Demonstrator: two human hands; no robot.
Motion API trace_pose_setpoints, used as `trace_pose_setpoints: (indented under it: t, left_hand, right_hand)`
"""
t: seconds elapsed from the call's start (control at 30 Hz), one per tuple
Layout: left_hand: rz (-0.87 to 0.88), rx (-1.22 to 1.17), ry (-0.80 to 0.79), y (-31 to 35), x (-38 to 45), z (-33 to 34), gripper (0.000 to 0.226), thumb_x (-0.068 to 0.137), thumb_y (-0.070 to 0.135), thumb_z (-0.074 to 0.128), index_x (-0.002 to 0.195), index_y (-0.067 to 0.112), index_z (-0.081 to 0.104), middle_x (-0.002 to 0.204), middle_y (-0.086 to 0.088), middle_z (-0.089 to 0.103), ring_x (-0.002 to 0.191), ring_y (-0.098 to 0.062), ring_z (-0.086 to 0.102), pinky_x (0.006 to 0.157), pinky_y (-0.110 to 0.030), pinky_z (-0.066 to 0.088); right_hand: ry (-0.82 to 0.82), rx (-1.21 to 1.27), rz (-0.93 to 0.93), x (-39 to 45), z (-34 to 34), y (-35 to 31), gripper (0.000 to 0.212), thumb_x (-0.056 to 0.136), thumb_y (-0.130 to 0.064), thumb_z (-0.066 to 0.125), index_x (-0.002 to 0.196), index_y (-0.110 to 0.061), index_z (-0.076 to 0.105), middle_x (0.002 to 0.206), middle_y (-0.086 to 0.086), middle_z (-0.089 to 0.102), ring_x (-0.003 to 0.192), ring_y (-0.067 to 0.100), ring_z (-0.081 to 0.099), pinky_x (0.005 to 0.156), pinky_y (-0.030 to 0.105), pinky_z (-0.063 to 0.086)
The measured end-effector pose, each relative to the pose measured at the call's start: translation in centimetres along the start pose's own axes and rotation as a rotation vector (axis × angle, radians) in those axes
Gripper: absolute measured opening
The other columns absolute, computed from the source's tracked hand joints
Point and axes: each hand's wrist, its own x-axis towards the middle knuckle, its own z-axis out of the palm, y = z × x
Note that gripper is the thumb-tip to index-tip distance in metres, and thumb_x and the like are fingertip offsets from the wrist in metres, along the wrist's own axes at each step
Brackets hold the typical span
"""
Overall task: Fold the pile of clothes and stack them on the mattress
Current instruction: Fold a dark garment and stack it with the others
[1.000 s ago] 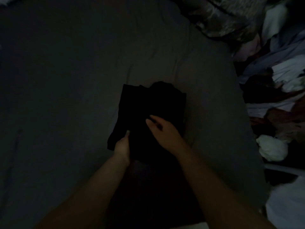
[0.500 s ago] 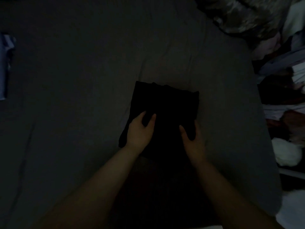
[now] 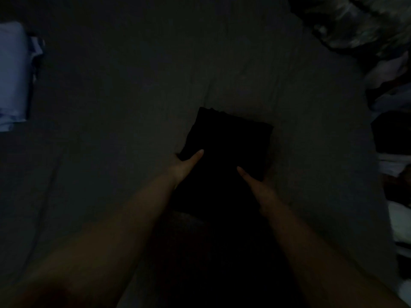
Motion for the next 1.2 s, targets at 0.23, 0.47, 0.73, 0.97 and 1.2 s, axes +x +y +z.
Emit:
trace_pose_setpoints:
  t: [0.23,0.47,0.73,0.97,1.2]
  left_hand:
    - [-0.002,-0.1,-0.293,-1.3,-2.5,0.3,0.064,0.088,0.053,0.054,0.141,0.02,0.039,0.137,0.008,0.047,0.12,-0.01,0.049,0.108,-0.026,0.033]
    - [-0.057,-0.343,-0.38,-4.7,-10.5,-5.1,0.053,0.08,0.051,0.066,0.126,0.031,0.049,0.121,0.004,0.064,0.108,-0.013,0.063,0.097,-0.026,0.046]
    - [-0.061,-0.51,-0.192,-6.5,-19.0,-20.1,0.027,0.087,0.035,0.059,0.104,0.015,0.063,0.086,-0.004,0.073,0.077,-0.015,0.069,0.066,-0.021,0.051]
    - [-0.015,-0.703,-0.092,-11.9,-26.3,-36.0,0.015,0.09,0.029,0.057,0.099,0.018,0.058,0.096,-0.006,0.067,0.083,-0.018,0.065,0.066,-0.028,0.048]
    - [0.07,-0.619,-0.183,-15.8,-30.9,-48.3,0.037,0.089,0.029,0.06,0.124,0.021,0.05,0.115,-0.002,0.062,0.102,-0.017,0.061,0.086,-0.03,0.048]
  right_hand:
    - [-0.249,0.016,0.031,-1.9,-0.2,0.4,0.083,0.067,-0.055,0.075,0.137,-0.02,0.045,0.129,0.001,0.058,0.114,0.016,0.059,0.101,0.036,0.046]
    - [-0.317,-0.141,-0.005,-8.7,2.6,-1.5,0.047,0.083,-0.037,0.065,0.127,-0.023,0.052,0.125,-0.002,0.058,0.11,0.014,0.057,0.098,0.029,0.044]
    - [-0.53,-0.136,0.13,-19.7,13.8,-7.5,0.051,0.08,-0.041,0.066,0.123,-0.015,0.059,0.119,0.009,0.066,0.105,0.024,0.064,0.097,0.039,0.047]
    - [-0.717,-0.01,0.054,-30.5,27.8,-6.0,0.076,0.044,-0.034,0.09,0.111,-0.006,0.065,0.095,0.012,0.072,0.084,0.023,0.07,0.065,0.026,0.056]
    - [-0.792,-0.27,-0.113,-36.3,37.8,-5.9,0.084,0.06,-0.04,0.083,0.134,-0.028,0.046,0.126,0.002,0.062,0.116,0.022,0.059,0.105,0.045,0.04]
